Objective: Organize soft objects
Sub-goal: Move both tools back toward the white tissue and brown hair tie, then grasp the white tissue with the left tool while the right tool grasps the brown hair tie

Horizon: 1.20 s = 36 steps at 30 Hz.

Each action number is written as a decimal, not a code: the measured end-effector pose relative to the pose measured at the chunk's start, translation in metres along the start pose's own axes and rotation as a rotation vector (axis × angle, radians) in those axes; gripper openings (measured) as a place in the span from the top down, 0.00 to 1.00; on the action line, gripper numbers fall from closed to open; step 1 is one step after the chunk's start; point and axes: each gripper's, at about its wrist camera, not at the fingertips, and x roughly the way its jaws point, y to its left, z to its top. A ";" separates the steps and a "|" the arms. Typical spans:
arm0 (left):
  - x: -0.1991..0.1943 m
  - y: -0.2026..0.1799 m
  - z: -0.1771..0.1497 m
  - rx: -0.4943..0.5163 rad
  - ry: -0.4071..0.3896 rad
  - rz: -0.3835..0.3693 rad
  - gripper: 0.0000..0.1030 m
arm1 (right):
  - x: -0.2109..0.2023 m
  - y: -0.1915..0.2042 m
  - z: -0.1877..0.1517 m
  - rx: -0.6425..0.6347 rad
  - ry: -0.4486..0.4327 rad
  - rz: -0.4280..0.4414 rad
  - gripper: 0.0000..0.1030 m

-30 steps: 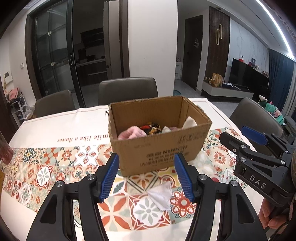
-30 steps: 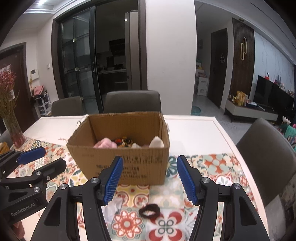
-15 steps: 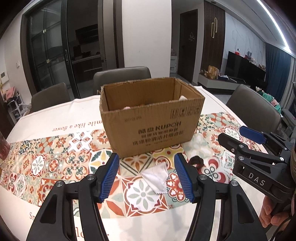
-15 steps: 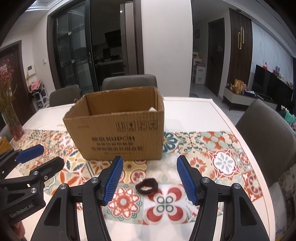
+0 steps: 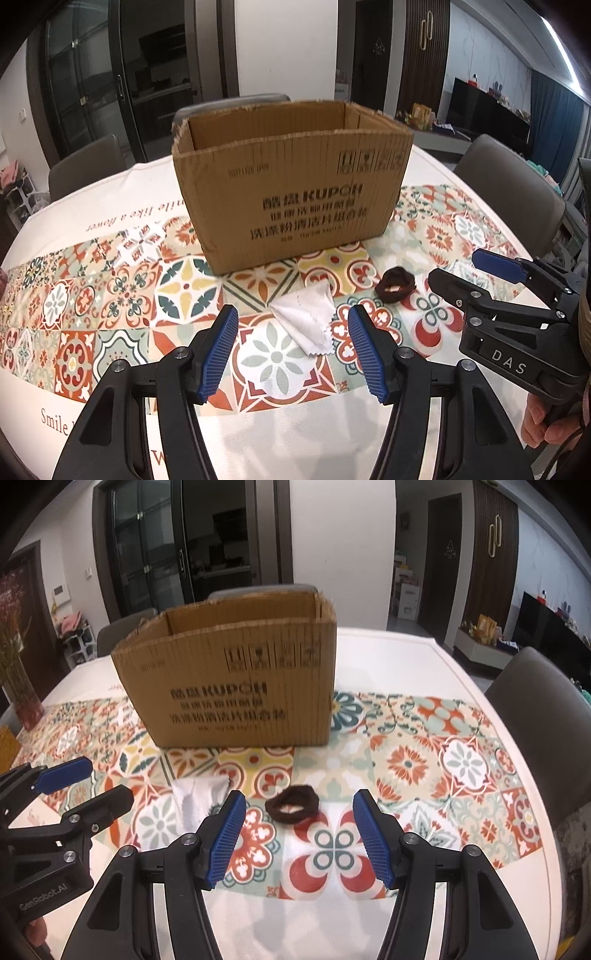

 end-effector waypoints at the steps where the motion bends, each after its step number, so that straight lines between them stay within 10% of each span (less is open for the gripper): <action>1: 0.003 0.000 -0.001 0.002 0.009 0.001 0.41 | 0.004 0.000 -0.002 0.000 0.013 0.003 0.40; 36: 0.101 -0.001 -0.006 0.014 0.161 -0.054 0.42 | 0.092 0.001 -0.005 -0.082 0.186 0.069 0.40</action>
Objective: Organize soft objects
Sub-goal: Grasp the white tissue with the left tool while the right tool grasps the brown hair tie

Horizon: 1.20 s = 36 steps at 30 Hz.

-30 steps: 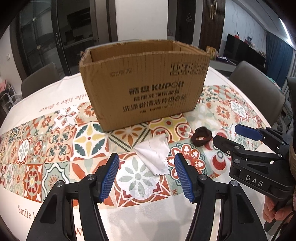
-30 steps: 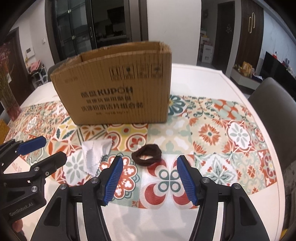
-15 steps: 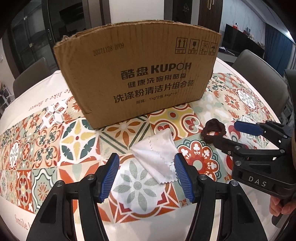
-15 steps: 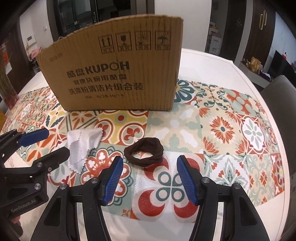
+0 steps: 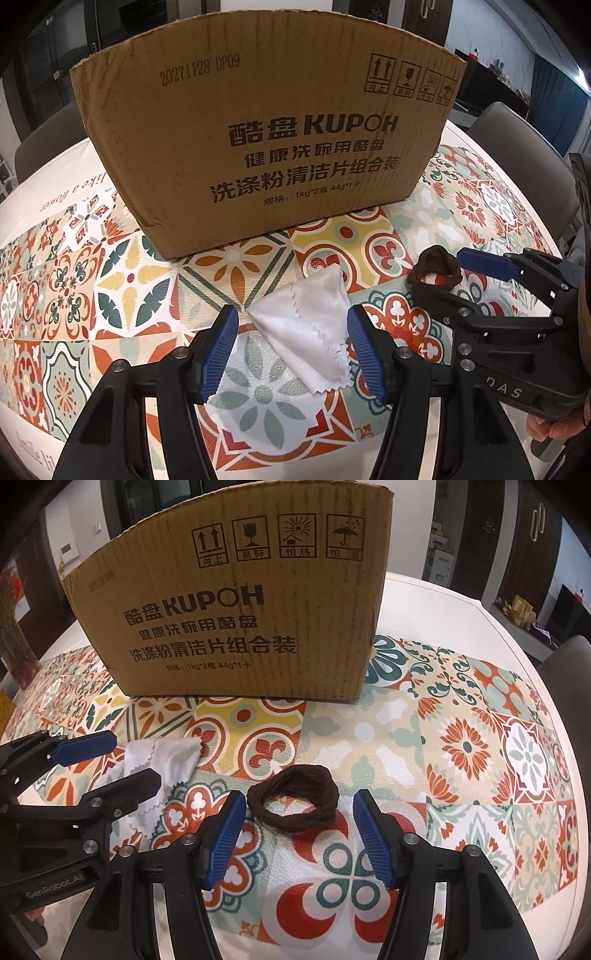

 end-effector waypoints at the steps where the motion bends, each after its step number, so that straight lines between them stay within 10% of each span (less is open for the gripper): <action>1: 0.001 0.000 0.000 -0.005 0.000 -0.002 0.43 | 0.001 0.000 0.001 -0.002 0.000 0.003 0.40; 10: 0.012 0.003 0.002 -0.037 0.019 -0.012 0.73 | 0.005 0.001 0.000 -0.012 -0.002 -0.004 0.42; 16: 0.017 0.005 -0.003 -0.055 0.025 -0.015 0.93 | 0.006 0.005 -0.003 -0.022 0.001 -0.011 0.63; 21: 0.015 0.007 -0.004 -0.070 0.019 -0.021 0.94 | 0.005 0.007 -0.003 -0.026 -0.002 -0.018 0.83; 36: -0.031 0.013 -0.005 -0.088 -0.076 -0.017 0.95 | -0.033 0.006 -0.003 0.047 -0.079 0.003 0.84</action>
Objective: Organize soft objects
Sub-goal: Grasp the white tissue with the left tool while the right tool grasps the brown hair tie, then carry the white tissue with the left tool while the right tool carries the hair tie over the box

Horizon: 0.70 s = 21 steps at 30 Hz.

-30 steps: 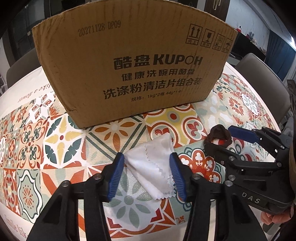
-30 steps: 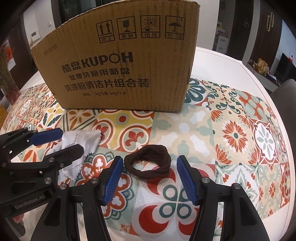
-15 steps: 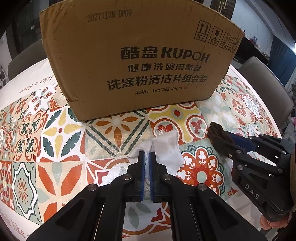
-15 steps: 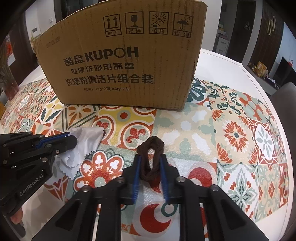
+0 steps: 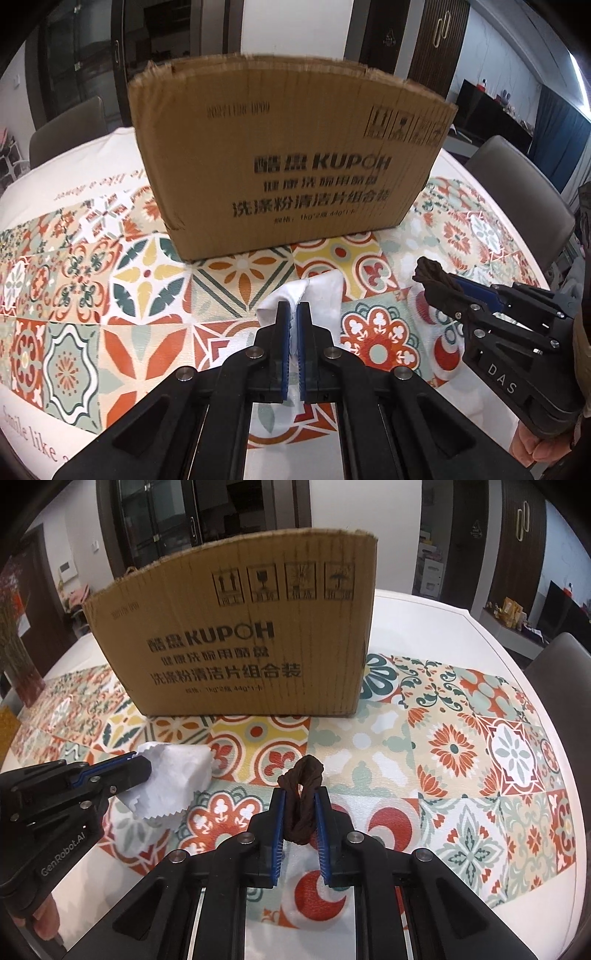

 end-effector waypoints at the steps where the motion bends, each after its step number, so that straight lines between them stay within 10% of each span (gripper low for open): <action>1: -0.004 0.000 0.000 0.000 -0.008 0.002 0.95 | -0.003 0.000 0.001 0.004 -0.007 0.002 0.84; 21: -0.085 -0.012 0.013 0.005 -0.200 0.000 0.95 | -0.080 0.012 0.013 0.008 -0.169 0.003 0.84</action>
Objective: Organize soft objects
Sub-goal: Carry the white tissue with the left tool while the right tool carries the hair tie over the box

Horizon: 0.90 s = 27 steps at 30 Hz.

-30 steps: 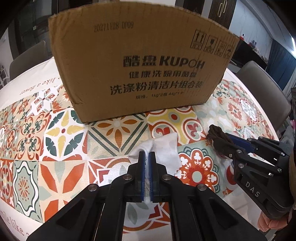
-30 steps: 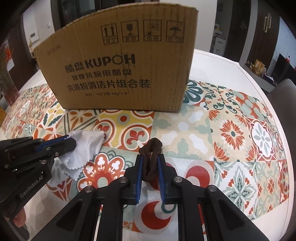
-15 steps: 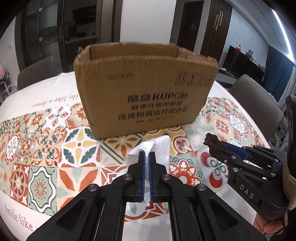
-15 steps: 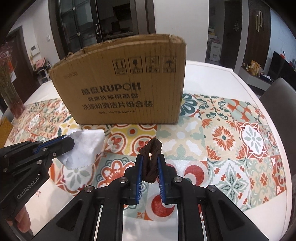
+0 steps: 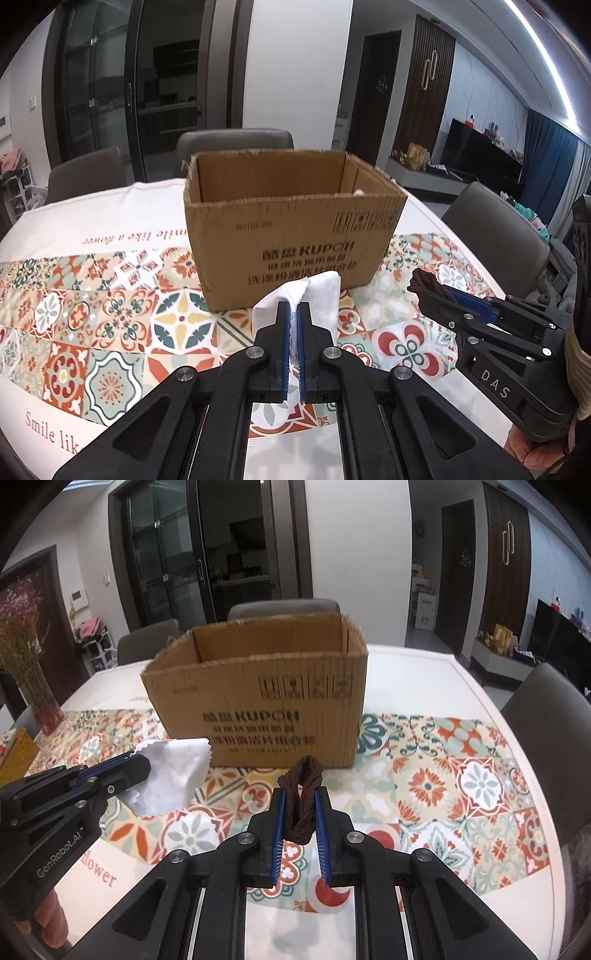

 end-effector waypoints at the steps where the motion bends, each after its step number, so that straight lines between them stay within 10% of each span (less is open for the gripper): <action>1: -0.004 0.000 0.001 0.000 -0.008 0.001 0.95 | -0.004 0.001 0.002 -0.002 -0.012 -0.001 0.84; 27: -0.086 -0.001 0.040 0.022 -0.239 -0.006 0.95 | -0.075 0.021 0.046 -0.021 -0.217 0.018 0.84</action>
